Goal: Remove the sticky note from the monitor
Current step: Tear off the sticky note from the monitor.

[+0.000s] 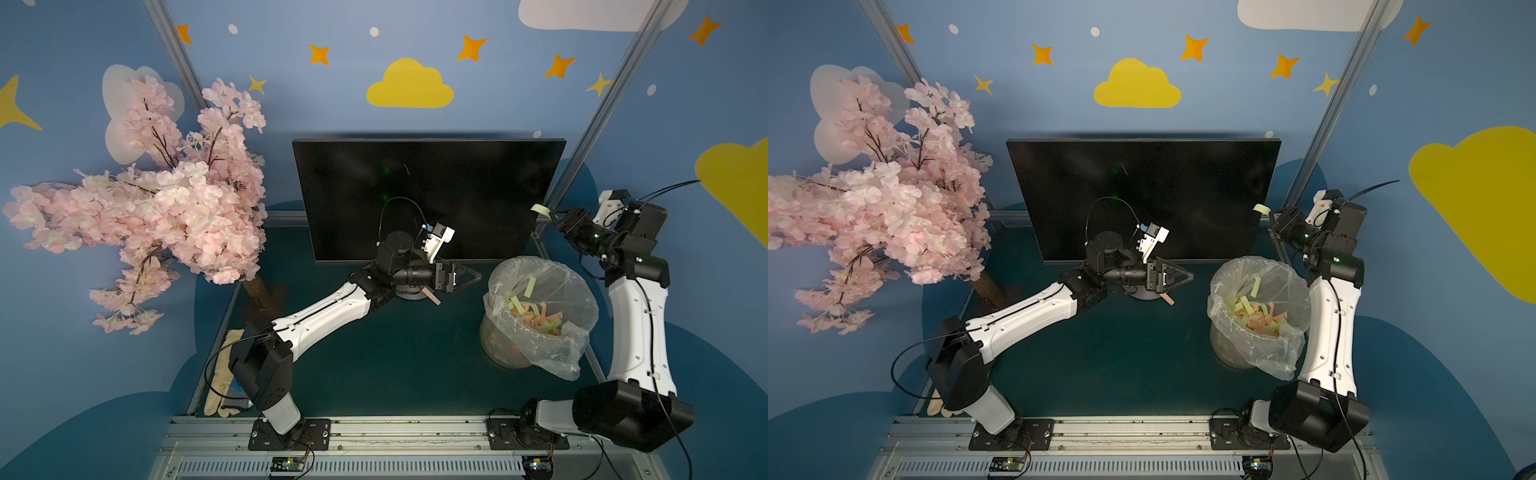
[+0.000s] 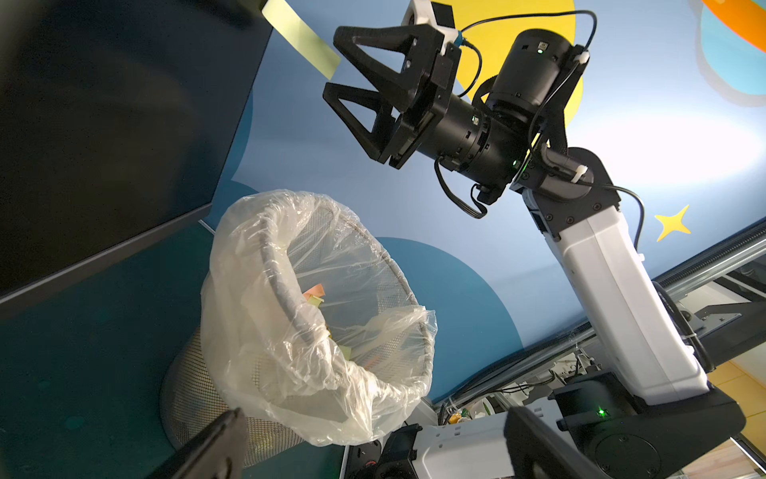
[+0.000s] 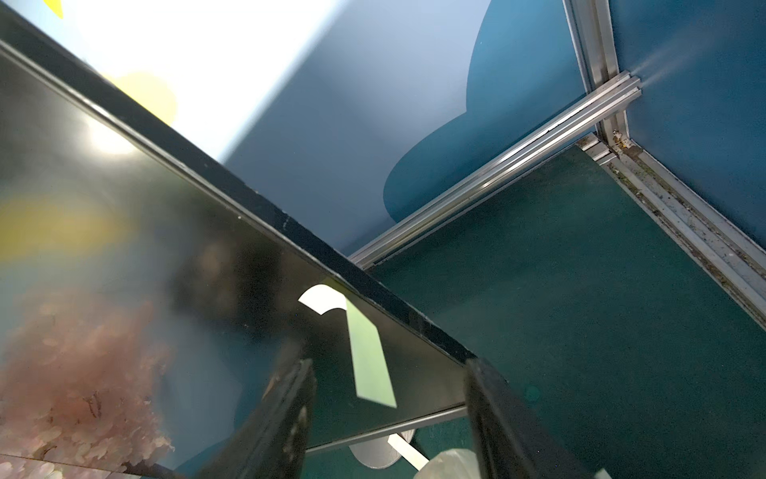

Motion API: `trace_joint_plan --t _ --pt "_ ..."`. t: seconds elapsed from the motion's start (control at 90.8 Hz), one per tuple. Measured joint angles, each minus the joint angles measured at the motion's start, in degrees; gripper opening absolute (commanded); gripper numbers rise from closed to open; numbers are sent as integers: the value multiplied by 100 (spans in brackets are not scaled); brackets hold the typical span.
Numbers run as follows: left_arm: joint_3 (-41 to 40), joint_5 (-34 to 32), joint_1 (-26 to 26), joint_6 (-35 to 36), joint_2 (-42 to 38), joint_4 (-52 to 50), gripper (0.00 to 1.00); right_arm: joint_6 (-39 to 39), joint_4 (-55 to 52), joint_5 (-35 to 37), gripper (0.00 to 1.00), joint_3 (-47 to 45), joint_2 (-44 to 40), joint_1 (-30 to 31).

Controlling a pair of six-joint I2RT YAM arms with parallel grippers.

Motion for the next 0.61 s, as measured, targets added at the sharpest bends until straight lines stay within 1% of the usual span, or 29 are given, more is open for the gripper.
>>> trace_joint_plan --t 0.374,0.485,0.606 --pt "87 0 0 -17 48 4 100 -24 0 -42 58 197 289 216" --pt "87 0 2 -17 50 2 100 -39 0 -44 51 197 328 236" --pt "90 0 2 -17 61 4 100 -87 -4 -46 38 199 330 240"
